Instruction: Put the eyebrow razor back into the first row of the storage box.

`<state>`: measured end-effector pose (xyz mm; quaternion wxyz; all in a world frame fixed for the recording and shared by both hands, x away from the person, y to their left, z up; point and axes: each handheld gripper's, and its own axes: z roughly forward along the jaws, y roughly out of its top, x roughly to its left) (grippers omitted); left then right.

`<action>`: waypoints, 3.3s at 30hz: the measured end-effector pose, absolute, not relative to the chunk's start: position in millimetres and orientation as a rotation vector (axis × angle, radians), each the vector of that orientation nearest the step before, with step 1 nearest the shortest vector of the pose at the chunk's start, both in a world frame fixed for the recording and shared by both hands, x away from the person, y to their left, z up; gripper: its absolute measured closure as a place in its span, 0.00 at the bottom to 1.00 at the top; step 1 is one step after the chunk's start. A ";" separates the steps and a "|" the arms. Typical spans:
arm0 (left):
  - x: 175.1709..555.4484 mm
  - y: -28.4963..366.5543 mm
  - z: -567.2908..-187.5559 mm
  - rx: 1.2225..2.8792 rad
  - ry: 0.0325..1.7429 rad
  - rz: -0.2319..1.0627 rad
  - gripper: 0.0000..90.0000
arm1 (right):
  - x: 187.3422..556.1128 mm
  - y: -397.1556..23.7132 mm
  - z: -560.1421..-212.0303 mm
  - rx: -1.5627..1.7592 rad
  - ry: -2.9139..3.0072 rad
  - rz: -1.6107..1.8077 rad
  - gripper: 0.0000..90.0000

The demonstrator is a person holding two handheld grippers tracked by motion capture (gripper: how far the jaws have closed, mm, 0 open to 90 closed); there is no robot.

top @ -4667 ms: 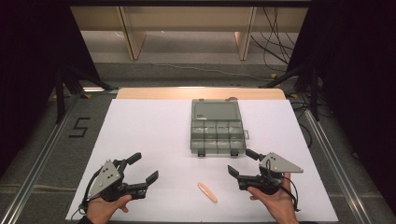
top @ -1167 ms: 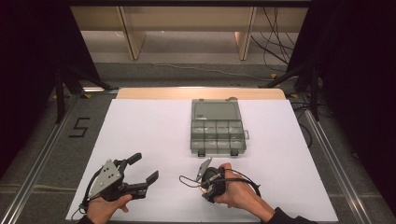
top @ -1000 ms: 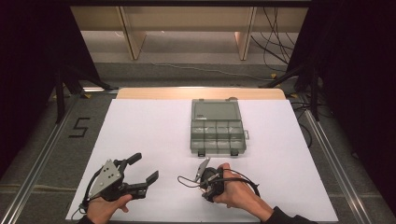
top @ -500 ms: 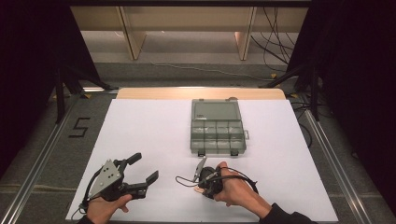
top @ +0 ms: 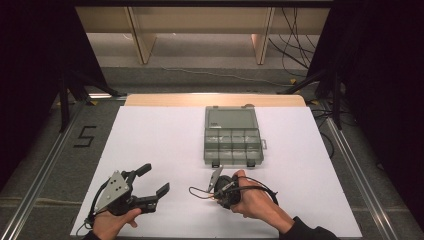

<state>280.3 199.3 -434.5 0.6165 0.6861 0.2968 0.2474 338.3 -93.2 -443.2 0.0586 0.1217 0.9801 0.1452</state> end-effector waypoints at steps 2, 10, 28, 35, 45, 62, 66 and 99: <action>280.3 199.0 -434.7 1.576 0.686 0.566 0.18 | 339.3 -94.6 -440.1 0.383 2.971 0.455 0.82; 280.5 198.9 -434.9 1.574 0.686 0.565 0.18 | 348.7 -100.7 -423.3 0.380 2.936 0.505 0.82; 280.5 199.5 -434.6 1.574 0.686 0.565 0.18 | 380.6 -105.4 -388.5 0.388 2.809 0.602 0.82; 280.7 199.7 -434.4 1.576 0.684 0.568 0.18 | 392.4 -107.6 -384.6 0.409 2.787 0.610 0.82; 280.4 199.5 -434.5 1.574 0.686 0.565 0.18 | 405.5 -115.4 -376.9 0.439 2.755 0.638 0.82; 280.4 199.4 -434.5 1.574 0.687 0.564 0.18 | 423.4 -124.0 -372.9 0.468 2.699 0.659 0.82; 280.9 199.9 -434.4 1.576 0.686 0.568 0.18 | 431.4 -128.3 -372.9 0.491 2.674 0.674 0.82; 280.5 199.8 -434.0 1.572 0.685 0.567 0.18 | 489.4 -152.4 -381.9 0.621 2.573 0.708 0.82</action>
